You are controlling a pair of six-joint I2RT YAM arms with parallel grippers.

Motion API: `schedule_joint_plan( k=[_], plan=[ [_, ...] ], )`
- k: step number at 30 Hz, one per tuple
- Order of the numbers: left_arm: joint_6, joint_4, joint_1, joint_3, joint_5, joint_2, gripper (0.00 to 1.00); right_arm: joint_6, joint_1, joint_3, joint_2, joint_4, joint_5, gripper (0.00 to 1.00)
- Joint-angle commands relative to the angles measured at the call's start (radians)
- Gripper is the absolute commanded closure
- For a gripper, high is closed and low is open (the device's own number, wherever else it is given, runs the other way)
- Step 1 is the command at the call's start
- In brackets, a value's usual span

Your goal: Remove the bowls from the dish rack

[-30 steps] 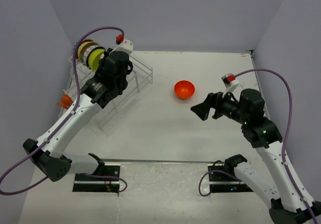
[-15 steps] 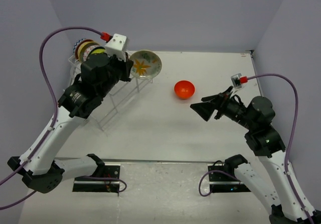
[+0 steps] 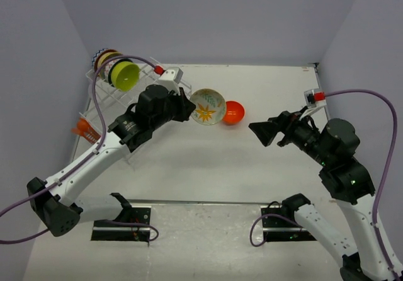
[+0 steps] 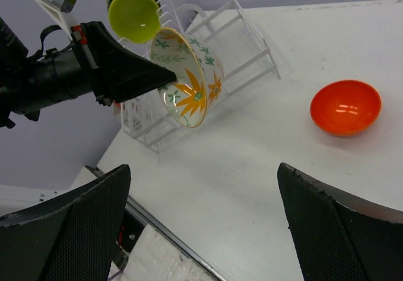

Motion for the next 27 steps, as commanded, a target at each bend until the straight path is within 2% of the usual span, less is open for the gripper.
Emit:
schedule_joint_plan(
  k=[1, 3, 4, 7, 11, 14, 17, 22, 27],
  plan=[
    [-0.115, 0.18, -0.023, 0.003, -0.025, -0.007, 1.0, -0.044, 0.009, 0.015, -0.001, -0.058, 0.032, 0.01],
    [-0.127, 0.184, -0.037, -0.005, -0.031, 0.002, 1.0, -0.041, 0.007, -0.022, -0.03, 0.015, -0.095, 0.01],
    [-0.135, 0.193, -0.039, -0.009, -0.03, 0.002, 1.0, -0.02, 0.006, -0.077, -0.075, 0.116, -0.129, 0.01],
    [-0.173, 0.199, -0.04, -0.029, -0.039, -0.006, 1.0, 0.05, 0.007, -0.146, -0.128, 0.215, -0.102, 0.01],
    [-0.219, 0.203, -0.043, -0.062, -0.07, -0.026, 1.0, 0.033, 0.007, -0.068, -0.04, 0.079, 0.009, 0.01],
    [-0.233, 0.207, -0.054, -0.078, -0.087, -0.009, 1.0, 0.007, 0.007, -0.014, 0.031, -0.011, 0.027, 0.01],
    [-0.241, 0.208, -0.071, -0.083, -0.079, 0.022, 1.0, -0.039, 0.009, -0.001, 0.057, -0.035, 0.053, 0.01],
    [-0.239, 0.226, -0.114, -0.083, -0.103, 0.062, 1.0, -0.105, 0.009, 0.041, 0.14, -0.094, 0.011, 0.01],
    [-0.238, 0.253, -0.128, -0.092, -0.105, 0.095, 1.0, -0.111, 0.009, 0.004, 0.129, -0.058, 0.031, 0.01]
  ],
)
